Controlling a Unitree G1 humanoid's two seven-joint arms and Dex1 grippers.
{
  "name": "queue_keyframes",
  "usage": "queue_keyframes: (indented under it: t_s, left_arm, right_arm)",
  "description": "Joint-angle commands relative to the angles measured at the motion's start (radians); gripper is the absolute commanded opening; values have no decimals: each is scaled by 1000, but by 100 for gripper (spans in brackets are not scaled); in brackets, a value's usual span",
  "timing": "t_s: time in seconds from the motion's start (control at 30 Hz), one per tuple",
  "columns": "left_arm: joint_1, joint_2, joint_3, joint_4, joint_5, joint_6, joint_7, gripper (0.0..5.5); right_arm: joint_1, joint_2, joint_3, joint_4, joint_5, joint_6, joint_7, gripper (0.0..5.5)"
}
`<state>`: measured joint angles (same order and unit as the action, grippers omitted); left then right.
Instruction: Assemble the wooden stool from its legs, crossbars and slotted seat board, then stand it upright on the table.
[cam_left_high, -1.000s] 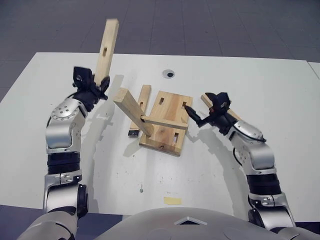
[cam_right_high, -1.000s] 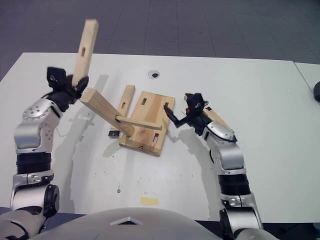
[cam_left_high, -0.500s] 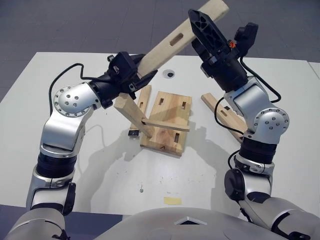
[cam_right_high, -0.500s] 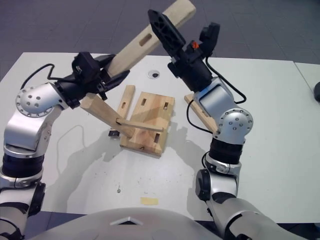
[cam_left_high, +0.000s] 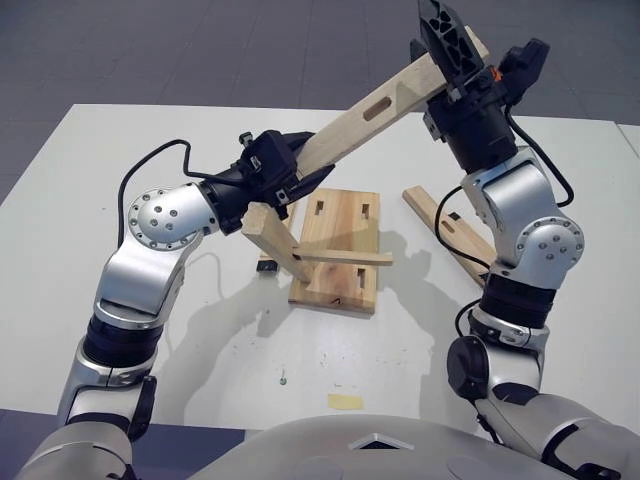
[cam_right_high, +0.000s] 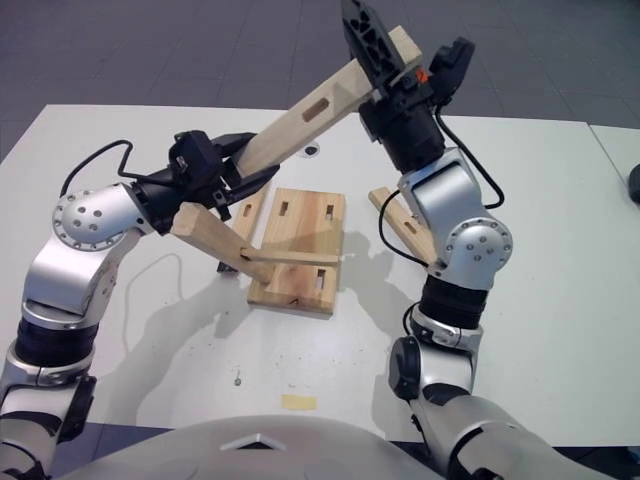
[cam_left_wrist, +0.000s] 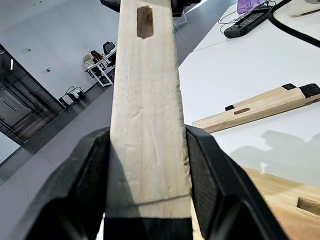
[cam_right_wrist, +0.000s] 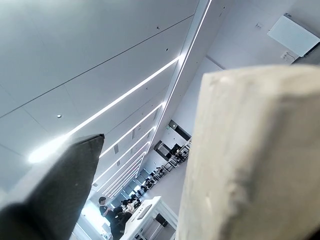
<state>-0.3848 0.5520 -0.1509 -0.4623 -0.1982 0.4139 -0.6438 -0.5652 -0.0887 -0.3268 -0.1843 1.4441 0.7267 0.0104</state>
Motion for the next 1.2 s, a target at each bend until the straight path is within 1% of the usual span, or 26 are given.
queue_keyframes:
  t_s: [0.03,0.07,0.3,0.47,0.63,0.67,0.73,0.8,0.87,0.93,1.0,1.07,1.1,1.2]
  left_arm:
    - [-7,-21,-21,-5,4,25,7,203]
    - [-10,-25,-21,-5,3,28,7,203]
    - [-6,-39,-13,-15,-8,45,10,203]
    - [-9,-65,-8,-21,-43,68,14,203]
    - [-18,-70,-4,-23,-52,85,12,203]
    - [-23,-76,12,-22,-65,91,16,241]
    - [-45,-81,76,-6,-109,111,26,276]
    - [-81,-73,183,29,-163,134,48,315]
    - [-116,-44,322,55,-243,171,67,344]
    - [-130,-4,443,43,-354,233,60,376]
    - [-95,68,538,-19,-543,344,-9,408]
    - [-34,151,599,-75,-724,452,-92,446]
    - [8,196,620,-93,-786,490,-146,455]
    - [114,284,632,-131,-874,536,-265,500]
  right_arm:
    - [16,-39,-9,-9,34,11,41,324]
    - [20,-45,-11,-10,41,13,48,317]
    - [35,-61,-31,-11,88,-4,57,194]
    - [43,-65,-32,-25,119,-8,69,124]
    - [37,-75,-24,-19,83,-31,70,118]
    - [35,-77,-23,-15,65,-40,72,117]
    - [35,-87,-22,-3,20,-61,85,99]
    - [29,-94,-29,12,-7,-83,87,99]
    - [30,-103,-37,22,-33,-102,85,99]
    - [32,-111,-45,32,-53,-115,77,99]
    - [33,-130,-62,47,-61,-118,80,99]
    - [38,-157,-87,63,-58,-113,92,99]
    - [39,-173,-100,74,-57,-110,100,99]
    - [40,-210,-126,108,-71,-112,116,99]
